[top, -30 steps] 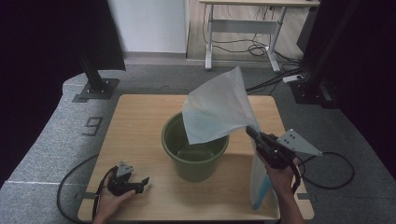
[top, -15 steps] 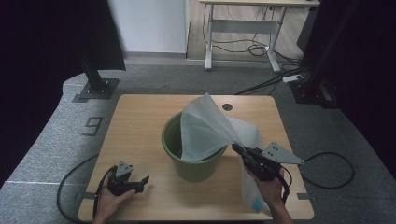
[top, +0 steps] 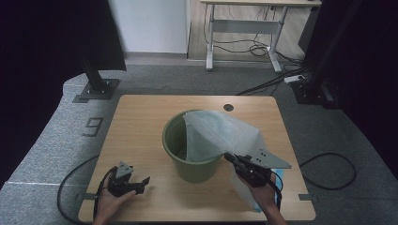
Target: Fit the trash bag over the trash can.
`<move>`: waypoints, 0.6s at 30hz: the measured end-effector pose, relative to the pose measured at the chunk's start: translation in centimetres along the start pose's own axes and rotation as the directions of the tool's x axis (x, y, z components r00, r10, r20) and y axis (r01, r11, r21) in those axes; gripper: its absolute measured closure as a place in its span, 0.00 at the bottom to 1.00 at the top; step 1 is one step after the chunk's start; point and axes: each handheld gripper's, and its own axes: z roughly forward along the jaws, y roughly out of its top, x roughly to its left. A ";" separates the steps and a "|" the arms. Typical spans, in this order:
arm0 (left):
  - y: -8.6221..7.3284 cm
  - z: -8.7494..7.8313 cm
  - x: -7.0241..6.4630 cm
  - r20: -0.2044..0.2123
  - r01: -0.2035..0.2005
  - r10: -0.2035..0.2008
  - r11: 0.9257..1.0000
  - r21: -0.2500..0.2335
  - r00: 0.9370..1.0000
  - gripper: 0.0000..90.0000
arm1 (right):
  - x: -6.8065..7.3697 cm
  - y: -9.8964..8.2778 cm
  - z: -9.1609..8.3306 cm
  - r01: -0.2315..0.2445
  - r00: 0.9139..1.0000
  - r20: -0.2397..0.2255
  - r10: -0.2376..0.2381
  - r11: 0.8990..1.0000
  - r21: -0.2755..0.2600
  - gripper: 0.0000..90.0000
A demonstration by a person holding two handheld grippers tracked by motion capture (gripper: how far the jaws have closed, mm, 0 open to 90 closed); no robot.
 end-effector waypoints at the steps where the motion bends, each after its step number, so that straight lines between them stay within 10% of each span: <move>1: 0.0 0.0 0.0 0.000 0.000 0.000 1.000 0.000 1.000 0.16 | 0.0 0.0 0.0 0.000 1.000 0.000 0.000 1.000 0.000 0.98; 18: 4.6 -5.4 -1.7 0.075 0.000 0.013 0.984 -0.176 0.997 0.24 | -0.6 -0.4 0.3 -0.005 1.000 -0.024 0.005 1.000 0.006 0.98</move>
